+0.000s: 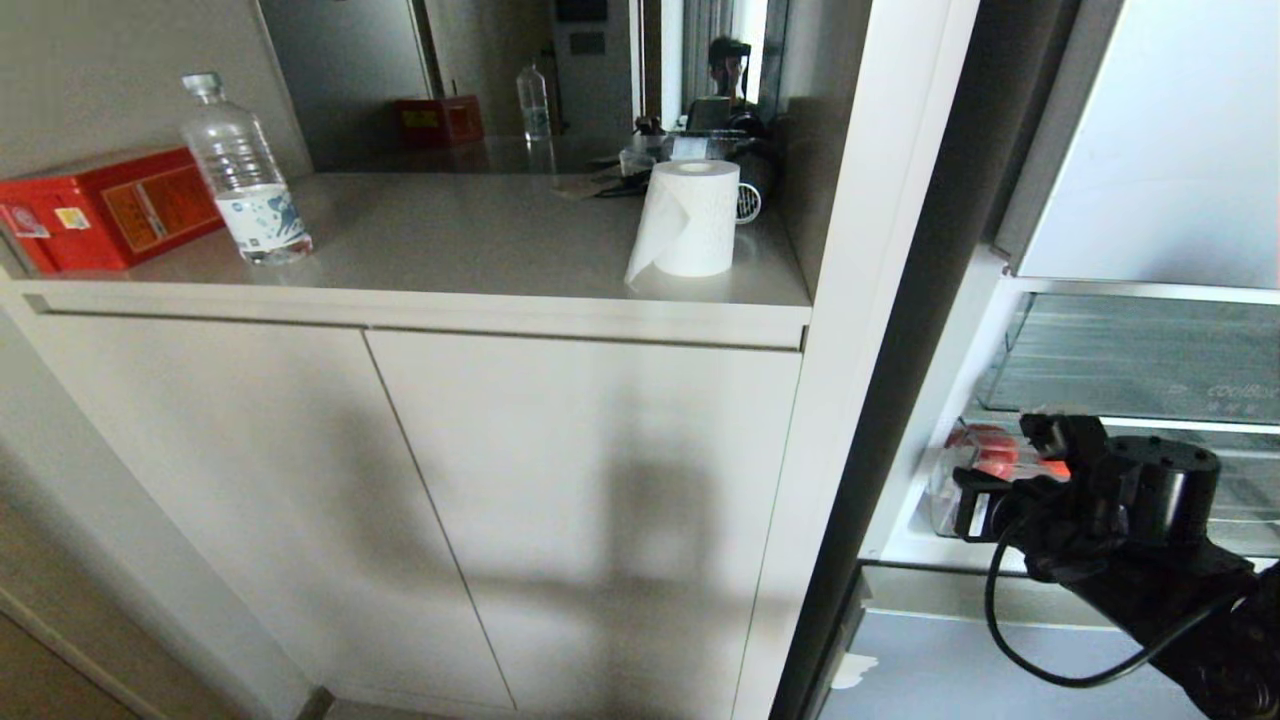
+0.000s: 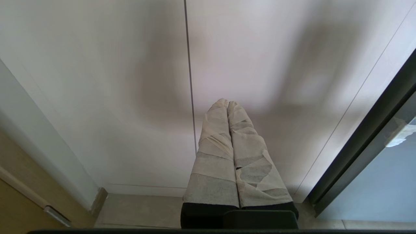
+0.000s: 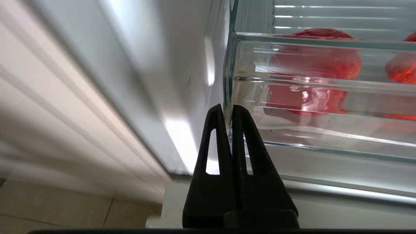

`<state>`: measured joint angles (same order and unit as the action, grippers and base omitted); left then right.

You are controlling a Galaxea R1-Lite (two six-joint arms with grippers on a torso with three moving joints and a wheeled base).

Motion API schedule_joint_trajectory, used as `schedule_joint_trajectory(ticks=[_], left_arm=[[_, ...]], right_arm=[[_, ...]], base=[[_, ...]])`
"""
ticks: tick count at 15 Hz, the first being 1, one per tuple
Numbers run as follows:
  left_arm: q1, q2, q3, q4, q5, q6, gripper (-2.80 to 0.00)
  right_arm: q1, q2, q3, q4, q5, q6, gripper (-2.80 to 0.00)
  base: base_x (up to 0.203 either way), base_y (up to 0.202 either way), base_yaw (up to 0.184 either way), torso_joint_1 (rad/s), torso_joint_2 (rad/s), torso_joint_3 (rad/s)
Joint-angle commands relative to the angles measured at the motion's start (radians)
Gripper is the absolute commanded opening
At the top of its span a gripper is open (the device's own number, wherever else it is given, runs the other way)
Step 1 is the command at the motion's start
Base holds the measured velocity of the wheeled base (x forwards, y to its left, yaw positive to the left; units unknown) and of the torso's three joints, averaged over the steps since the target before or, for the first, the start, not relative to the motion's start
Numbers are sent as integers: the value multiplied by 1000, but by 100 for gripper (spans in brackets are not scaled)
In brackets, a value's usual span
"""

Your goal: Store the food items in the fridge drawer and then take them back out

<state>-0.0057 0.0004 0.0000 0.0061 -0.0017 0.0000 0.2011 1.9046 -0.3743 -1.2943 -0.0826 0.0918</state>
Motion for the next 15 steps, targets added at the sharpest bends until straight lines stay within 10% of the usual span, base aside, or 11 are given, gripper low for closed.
schedule_joint_trajectory(ticks=[1,14,15], left_arm=[[0,0,0,0,0,0,-280],[0,0,0,0,0,0,-280],[0,0,0,0,0,0,-280]], right_arm=[[0,-14,74,-56,2,2,-280],[1,-376,375,-9,12,100,-280],[0,-381,375,1,13,99,0]], base=[[0,0,0,0,0,0],[0,0,0,0,0,0],[0,0,0,0,0,0]])
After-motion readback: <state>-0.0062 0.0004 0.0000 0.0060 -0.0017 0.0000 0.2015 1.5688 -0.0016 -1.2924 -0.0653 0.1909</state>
